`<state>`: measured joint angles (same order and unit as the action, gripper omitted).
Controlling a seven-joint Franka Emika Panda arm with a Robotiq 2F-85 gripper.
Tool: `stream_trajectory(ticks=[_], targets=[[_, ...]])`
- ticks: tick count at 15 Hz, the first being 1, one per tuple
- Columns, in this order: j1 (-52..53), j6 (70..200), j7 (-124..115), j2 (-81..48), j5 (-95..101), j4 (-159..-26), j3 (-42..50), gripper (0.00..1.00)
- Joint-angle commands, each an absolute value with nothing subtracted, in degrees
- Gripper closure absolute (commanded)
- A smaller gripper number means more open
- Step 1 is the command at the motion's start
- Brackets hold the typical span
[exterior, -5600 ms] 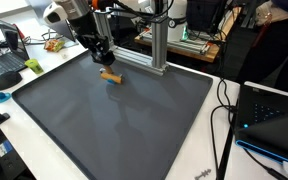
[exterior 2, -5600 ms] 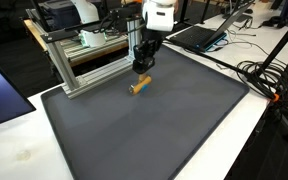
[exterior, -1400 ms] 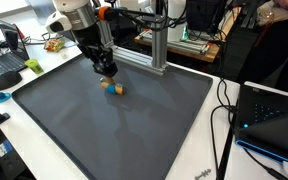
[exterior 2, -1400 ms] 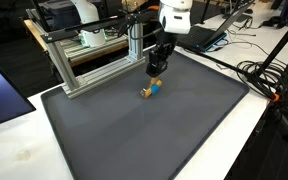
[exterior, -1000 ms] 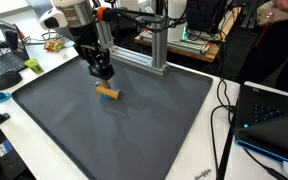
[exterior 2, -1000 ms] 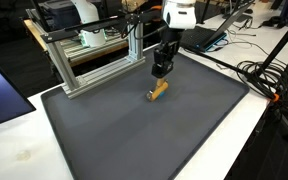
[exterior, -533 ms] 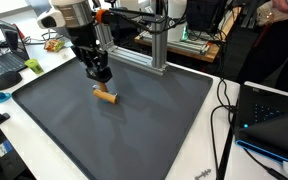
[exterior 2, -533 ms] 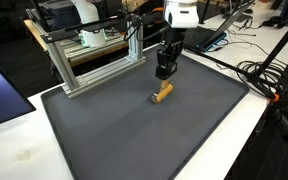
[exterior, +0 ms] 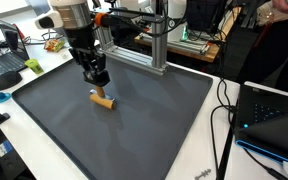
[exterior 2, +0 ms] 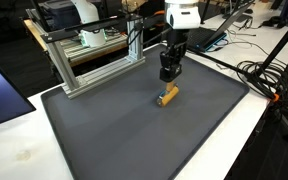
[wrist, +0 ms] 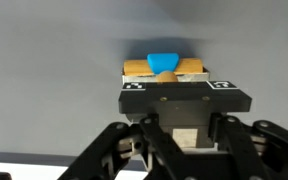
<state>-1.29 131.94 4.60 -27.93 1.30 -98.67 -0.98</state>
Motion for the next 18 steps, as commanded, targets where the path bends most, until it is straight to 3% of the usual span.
stream_trajectory(ticks=[1,18], targets=[[-1.67,133.65,5.23,-28.63,-0.84,-98.93,-1.85,0.78],[-1.5,115.69,9.9,-27.28,1.78,-100.46,-1.24,0.78]])
